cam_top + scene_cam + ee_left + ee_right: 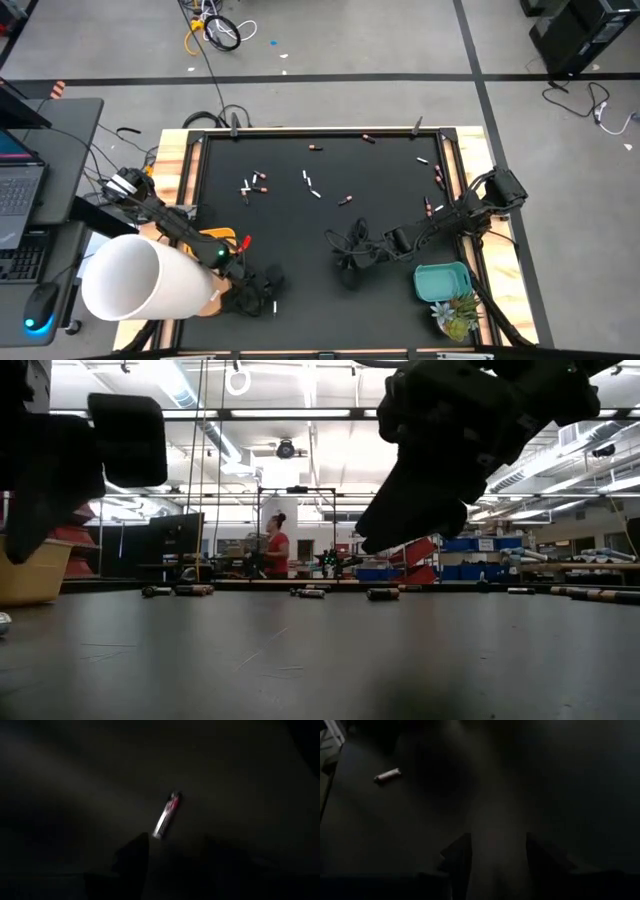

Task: Sort batteries
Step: Put the silver battery into the green bin

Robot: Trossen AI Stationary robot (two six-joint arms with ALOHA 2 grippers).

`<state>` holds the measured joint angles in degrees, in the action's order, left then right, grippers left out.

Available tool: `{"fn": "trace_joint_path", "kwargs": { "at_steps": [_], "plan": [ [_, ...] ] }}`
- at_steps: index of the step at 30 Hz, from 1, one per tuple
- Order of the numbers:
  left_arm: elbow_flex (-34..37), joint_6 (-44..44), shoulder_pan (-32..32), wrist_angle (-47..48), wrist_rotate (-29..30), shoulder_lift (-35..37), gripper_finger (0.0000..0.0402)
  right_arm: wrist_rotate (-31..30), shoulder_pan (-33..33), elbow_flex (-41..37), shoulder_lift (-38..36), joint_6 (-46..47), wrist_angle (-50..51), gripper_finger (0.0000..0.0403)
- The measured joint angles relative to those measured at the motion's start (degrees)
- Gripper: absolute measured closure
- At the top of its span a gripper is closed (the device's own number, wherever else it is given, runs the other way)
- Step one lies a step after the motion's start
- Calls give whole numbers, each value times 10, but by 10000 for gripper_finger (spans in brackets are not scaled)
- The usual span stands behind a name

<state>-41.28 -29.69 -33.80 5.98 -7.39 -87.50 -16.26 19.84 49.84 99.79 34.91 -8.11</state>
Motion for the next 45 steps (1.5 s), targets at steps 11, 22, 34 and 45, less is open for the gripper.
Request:
{"fn": "trace_joint_path", "kwargs": {
  "at_steps": [11,22,34,45],
  "plan": [
    [0,-19,14,-69,-50,-44,199,-40,-5,0,0,15,-29,231],
    [0,-18,27,-137,-26,-95,199,-51,3,0,0,15,-39,231],
    [0,7,34,-175,-9,-99,199,-69,7,0,0,20,-60,238],
    [-14,27,54,-198,-78,-163,237,-68,7,0,0,10,-69,239]
  ]
}}
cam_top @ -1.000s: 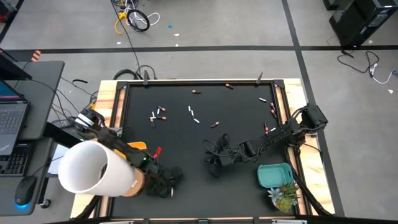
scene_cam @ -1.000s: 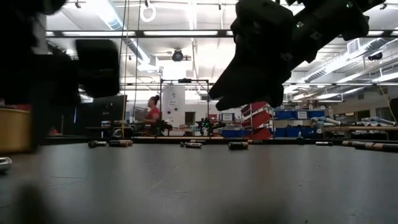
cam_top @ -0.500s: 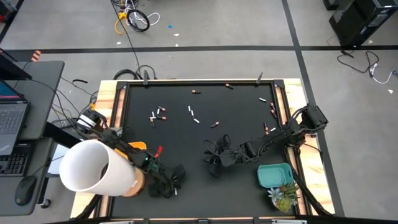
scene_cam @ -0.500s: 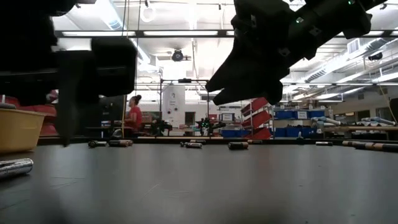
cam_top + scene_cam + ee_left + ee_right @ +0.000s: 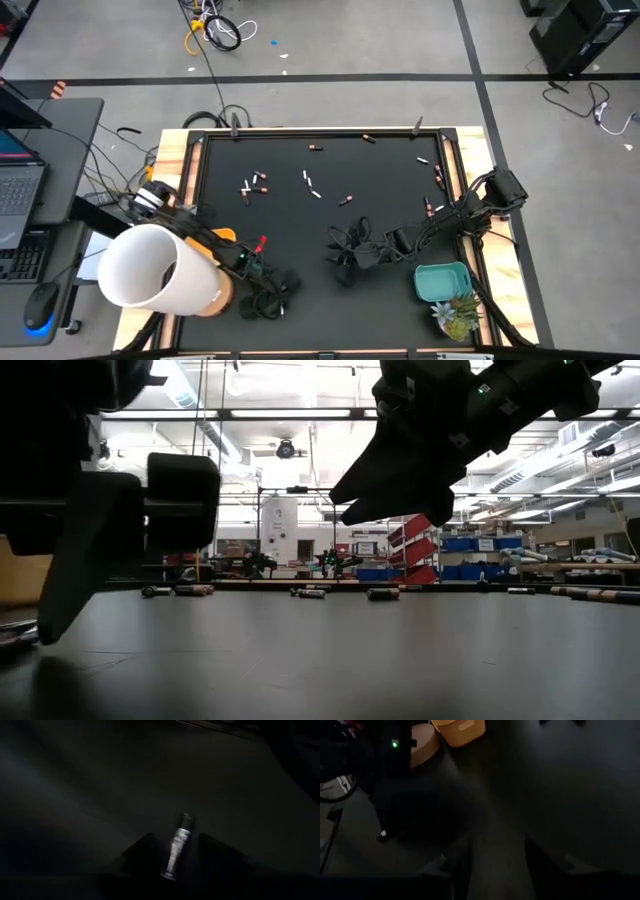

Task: Sort batteries
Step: Put the silver battery into the green bin

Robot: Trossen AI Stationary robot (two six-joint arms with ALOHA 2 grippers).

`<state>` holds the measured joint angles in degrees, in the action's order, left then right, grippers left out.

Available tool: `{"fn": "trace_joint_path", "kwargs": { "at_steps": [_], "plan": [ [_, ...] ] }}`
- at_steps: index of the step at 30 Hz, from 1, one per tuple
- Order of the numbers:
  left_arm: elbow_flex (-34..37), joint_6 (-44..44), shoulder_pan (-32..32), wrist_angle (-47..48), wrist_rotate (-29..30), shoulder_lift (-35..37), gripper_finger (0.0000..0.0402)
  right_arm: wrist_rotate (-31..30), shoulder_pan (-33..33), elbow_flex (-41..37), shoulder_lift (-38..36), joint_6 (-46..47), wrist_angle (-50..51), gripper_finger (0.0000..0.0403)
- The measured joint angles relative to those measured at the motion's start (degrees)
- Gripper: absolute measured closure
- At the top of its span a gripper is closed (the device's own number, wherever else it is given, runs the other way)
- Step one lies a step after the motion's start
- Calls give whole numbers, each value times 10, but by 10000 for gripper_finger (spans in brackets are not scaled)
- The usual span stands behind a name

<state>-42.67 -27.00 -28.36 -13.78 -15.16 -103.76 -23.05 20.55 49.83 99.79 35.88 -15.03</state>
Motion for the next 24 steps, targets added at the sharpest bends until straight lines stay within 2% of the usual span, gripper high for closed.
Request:
{"fn": "trace_joint_path", "kwargs": {
  "at_steps": [4,8,9,19,24],
  "plan": [
    [-14,3,8,6,1,-13,276,1,2,0,0,0,0,239],
    [-18,-11,10,21,9,-13,361,1,8,0,0,-1,1,239],
    [-18,-11,10,21,16,-13,369,1,8,0,0,0,0,239],
    [-16,-11,11,33,119,13,369,-30,16,0,0,-23,-26,239],
    [-12,-13,35,54,236,52,369,-64,33,0,0,-63,-66,235]
  ]
}}
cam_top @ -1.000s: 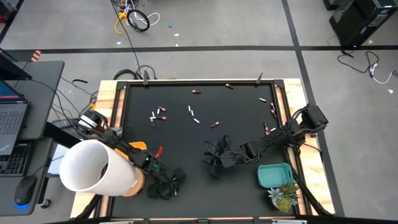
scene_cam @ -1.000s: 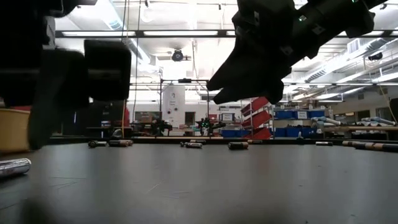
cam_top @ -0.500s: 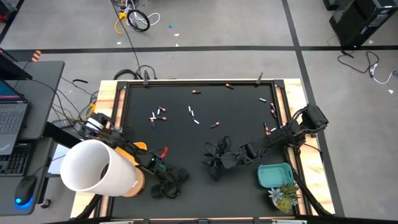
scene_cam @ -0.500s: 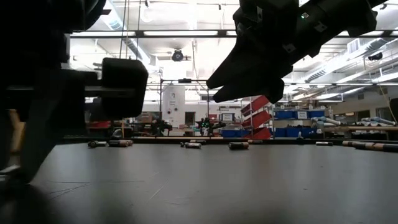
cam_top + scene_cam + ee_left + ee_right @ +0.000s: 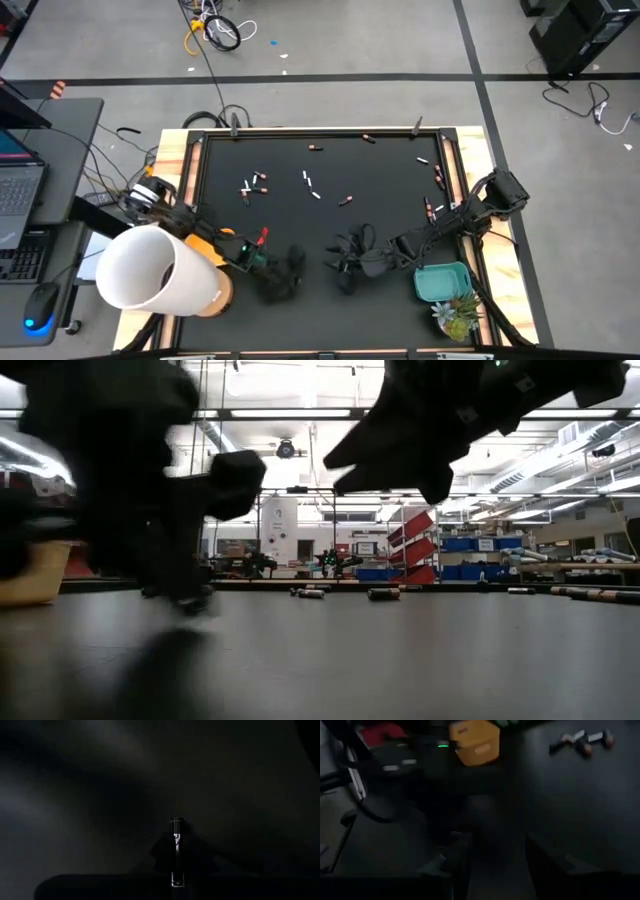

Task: Sort batteries
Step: Put the silver battery into the green bin

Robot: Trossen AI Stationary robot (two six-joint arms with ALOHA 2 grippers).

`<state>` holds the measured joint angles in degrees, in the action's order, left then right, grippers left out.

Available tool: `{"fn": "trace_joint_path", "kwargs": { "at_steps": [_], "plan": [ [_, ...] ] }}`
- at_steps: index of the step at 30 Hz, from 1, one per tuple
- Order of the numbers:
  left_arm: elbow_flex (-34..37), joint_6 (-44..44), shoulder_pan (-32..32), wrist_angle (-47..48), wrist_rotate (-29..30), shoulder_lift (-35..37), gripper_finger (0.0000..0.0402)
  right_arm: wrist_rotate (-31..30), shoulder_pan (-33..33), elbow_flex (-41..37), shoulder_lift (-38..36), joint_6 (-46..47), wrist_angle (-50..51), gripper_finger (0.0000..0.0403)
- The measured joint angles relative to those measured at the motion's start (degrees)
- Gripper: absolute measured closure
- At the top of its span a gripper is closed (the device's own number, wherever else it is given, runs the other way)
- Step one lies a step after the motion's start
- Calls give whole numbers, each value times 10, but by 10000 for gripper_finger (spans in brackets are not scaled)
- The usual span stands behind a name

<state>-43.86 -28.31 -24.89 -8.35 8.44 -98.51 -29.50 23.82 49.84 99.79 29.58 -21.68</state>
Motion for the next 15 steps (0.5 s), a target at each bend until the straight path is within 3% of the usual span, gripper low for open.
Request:
{"fn": "trace_joint_path", "kwargs": {
  "at_steps": [4,11,15],
  "plan": [
    [1,4,30,-7,68,15,369,-48,11,0,0,2,5,235],
    [2,14,66,-83,82,15,369,-76,41,0,-5,63,46,238],
    [1,13,69,-151,108,16,369,-137,60,0,-5,125,79,238]
  ]
}}
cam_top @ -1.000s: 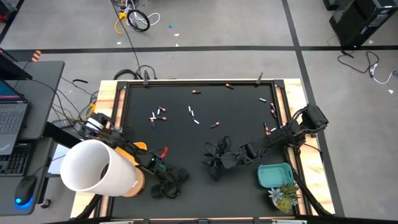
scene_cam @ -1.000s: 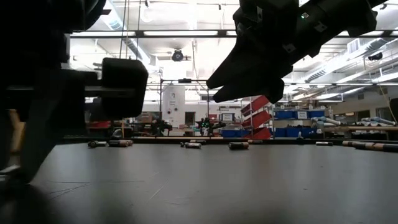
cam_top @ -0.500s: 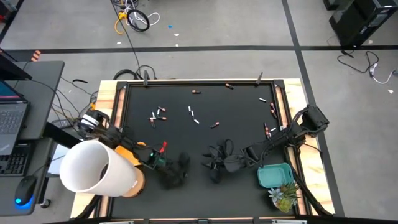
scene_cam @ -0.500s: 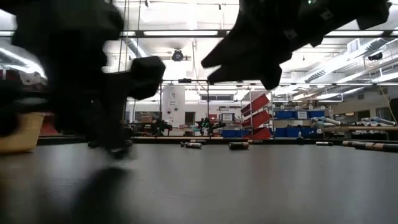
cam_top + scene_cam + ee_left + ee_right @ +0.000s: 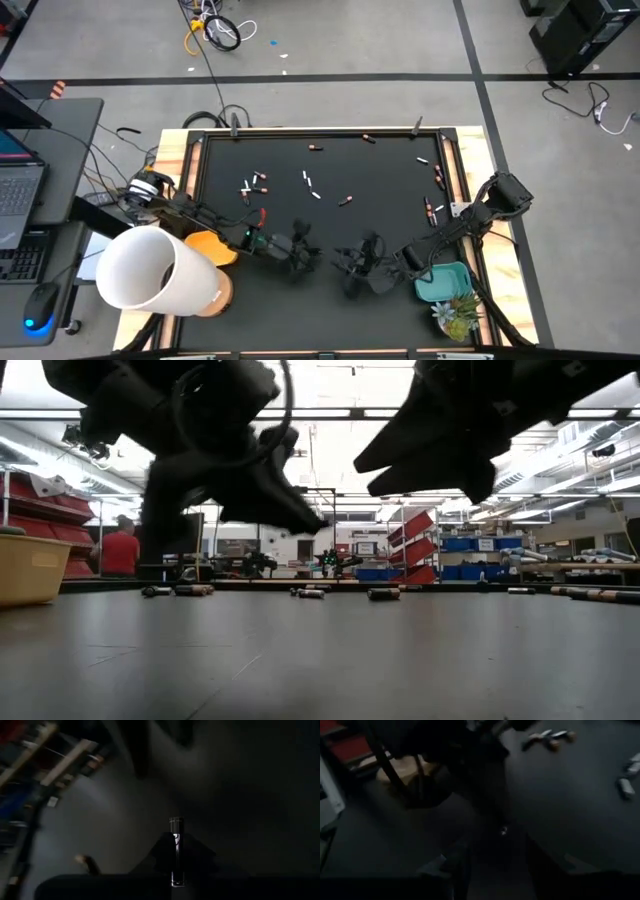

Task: Sort batteries
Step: Put the silver battery into the green bin

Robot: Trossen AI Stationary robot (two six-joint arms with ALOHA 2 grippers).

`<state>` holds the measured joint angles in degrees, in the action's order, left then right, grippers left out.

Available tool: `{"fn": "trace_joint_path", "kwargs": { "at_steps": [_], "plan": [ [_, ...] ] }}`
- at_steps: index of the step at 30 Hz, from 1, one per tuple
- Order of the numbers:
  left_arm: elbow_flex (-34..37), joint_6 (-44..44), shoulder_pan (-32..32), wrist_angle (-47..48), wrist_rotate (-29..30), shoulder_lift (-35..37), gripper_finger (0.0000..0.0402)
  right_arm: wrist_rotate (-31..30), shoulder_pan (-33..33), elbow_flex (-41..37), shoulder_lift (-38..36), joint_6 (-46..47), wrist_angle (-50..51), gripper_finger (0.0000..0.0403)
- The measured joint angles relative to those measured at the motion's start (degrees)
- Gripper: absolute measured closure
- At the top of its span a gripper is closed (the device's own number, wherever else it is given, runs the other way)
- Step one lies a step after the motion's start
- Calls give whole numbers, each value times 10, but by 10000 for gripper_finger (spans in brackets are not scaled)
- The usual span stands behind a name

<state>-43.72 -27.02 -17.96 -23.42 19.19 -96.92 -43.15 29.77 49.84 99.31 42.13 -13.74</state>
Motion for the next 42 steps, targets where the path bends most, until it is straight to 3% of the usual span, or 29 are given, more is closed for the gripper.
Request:
{"fn": "trace_joint_path", "kwargs": {
  "at_steps": [7,10,16,31,37,42],
  "plan": [
    [-1,-62,-4,-89,112,0,369,-123,9,0,0,31,11,237],
    [-1,-90,-8,-106,129,0,369,-161,12,0,0,6,-6,237],
    [-1,-121,-8,-151,143,1,369,-131,4,0,0,-36,-48,236],
    [-2,-171,-27,-176,146,1,369,-137,-12,0,0,-122,-123,240],
    [-2,-174,-28,-190,147,1,369,-129,-13,0,0,-123,-125,277],
    [-2,-174,-28,-189,147,1,369,-122,-13,0,0,-136,-125,333]
  ]
}}
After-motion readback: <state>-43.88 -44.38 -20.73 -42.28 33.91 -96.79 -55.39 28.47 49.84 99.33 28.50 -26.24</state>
